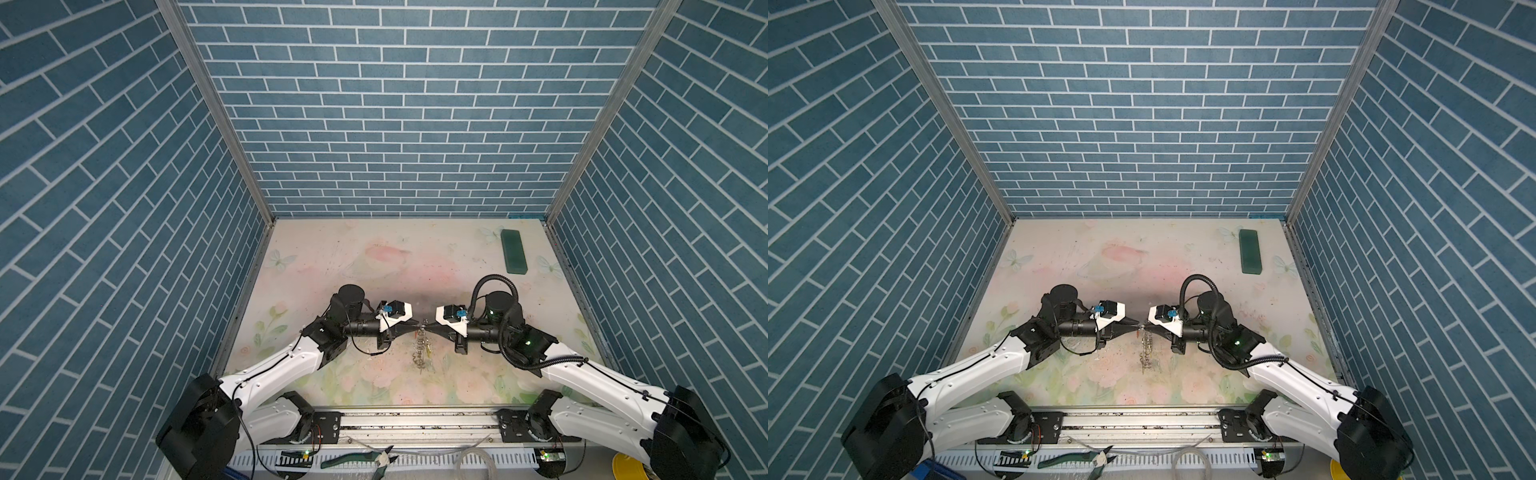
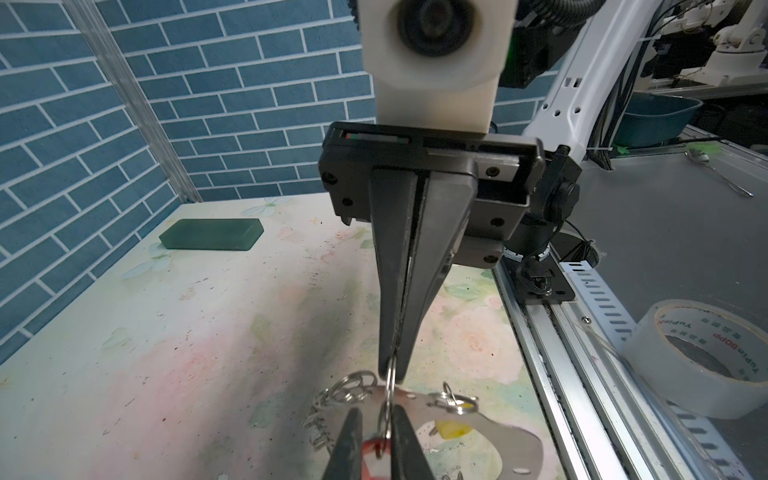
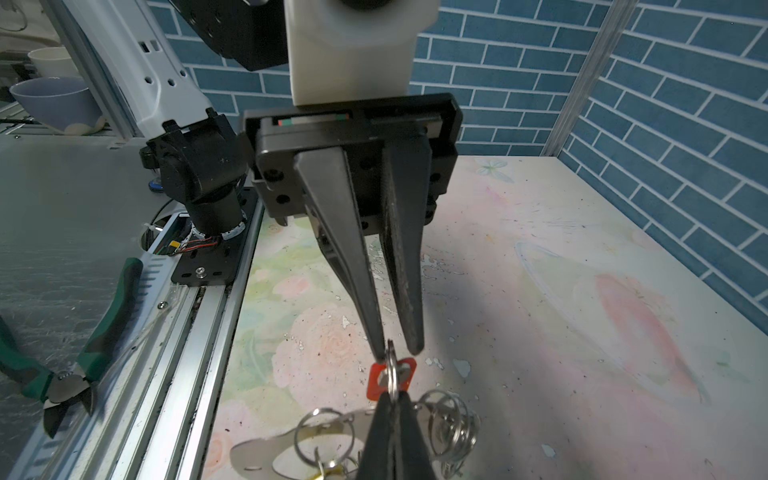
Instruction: Put the keys on the keyring
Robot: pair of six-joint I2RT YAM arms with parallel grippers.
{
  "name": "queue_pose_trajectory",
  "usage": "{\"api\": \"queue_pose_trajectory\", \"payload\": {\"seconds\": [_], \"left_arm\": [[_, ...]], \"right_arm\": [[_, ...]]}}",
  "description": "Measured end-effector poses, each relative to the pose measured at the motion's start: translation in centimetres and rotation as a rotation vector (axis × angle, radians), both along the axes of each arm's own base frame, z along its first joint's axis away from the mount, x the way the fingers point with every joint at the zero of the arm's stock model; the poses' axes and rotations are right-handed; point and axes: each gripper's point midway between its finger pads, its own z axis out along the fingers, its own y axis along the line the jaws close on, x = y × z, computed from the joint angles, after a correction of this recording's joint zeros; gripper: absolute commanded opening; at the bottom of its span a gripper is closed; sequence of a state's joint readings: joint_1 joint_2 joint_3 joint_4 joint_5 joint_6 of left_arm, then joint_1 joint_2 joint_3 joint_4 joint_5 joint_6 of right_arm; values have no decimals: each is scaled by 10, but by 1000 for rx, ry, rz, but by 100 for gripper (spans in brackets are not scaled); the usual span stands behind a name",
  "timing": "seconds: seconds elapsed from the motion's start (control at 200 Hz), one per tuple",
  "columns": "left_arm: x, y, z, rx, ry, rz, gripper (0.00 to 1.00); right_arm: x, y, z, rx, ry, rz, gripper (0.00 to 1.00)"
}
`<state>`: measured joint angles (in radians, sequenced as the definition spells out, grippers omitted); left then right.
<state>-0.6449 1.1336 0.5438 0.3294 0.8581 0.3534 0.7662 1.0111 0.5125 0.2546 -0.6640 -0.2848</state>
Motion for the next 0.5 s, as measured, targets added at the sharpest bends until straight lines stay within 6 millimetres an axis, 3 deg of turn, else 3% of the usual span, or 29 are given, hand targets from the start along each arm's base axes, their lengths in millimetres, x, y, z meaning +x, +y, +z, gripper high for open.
{"api": "queue_pose_trajectory", "payload": {"seconds": [0.345,0.5], "left_arm": [[1,-2,9,-40,-11,-7,20],[1,-3,11,-49,-9,-13,16]], "right_arm": [[-1,2,14,100,-20,21,0],[-2,5,15,123,-17,38,0]]}}
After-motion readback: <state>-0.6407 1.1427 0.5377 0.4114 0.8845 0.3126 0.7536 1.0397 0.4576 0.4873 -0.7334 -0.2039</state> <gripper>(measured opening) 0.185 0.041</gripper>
